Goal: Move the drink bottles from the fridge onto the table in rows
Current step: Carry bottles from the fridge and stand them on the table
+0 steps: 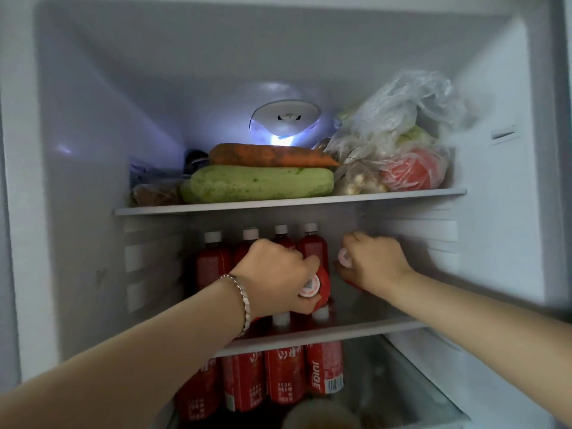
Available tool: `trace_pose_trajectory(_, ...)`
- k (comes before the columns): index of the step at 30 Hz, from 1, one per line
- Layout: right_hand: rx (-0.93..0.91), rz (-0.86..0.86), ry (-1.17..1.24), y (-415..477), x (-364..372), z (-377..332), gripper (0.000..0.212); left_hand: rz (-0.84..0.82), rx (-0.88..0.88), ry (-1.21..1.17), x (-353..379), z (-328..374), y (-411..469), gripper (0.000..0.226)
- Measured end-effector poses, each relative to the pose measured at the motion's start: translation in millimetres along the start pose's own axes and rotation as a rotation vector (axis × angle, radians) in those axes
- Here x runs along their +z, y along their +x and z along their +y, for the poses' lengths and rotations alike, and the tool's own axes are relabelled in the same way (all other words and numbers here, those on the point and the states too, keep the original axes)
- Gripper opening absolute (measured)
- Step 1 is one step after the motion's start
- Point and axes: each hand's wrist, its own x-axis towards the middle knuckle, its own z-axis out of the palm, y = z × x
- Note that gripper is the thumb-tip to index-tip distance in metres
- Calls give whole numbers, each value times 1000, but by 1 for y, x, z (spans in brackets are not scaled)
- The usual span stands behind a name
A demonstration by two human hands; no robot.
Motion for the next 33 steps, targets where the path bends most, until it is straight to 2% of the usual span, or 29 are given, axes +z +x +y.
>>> trace_pose_trajectory(3,-38,110,26,-18,-30,-15,35,-28,-10,13,-2,3,-2,43)
trace_pose_trajectory(7,-55,142,-24,-37,-64,-40,42,-34,-115,48,-19,2,-11,49)
trace_pose_trajectory(11,-145,293,-9,-53,-96,-58,43,9,-318,32,-58,-2,-30,49)
trace_pose_trajectory(15,-227,342,98,-71,-120,-75,39,-57,-591,-64,-109,9,-70,44)
trace_pose_trajectory(17,-286,299,203,-86,-126,-88,33,-154,-734,-104,-131,24,-98,46)
trace_pose_trajectory(20,-358,82,402,-115,-129,-115,19,-350,-853,-93,-156,58,-147,43)
trace_pose_trajectory(28,-754,-184,563,-238,-180,-213,33,-788,-1140,56,-260,173,-293,39)
trace_pose_trajectory(33,-1062,-210,698,-337,-251,-280,31,-941,-1368,179,-366,257,-382,35)
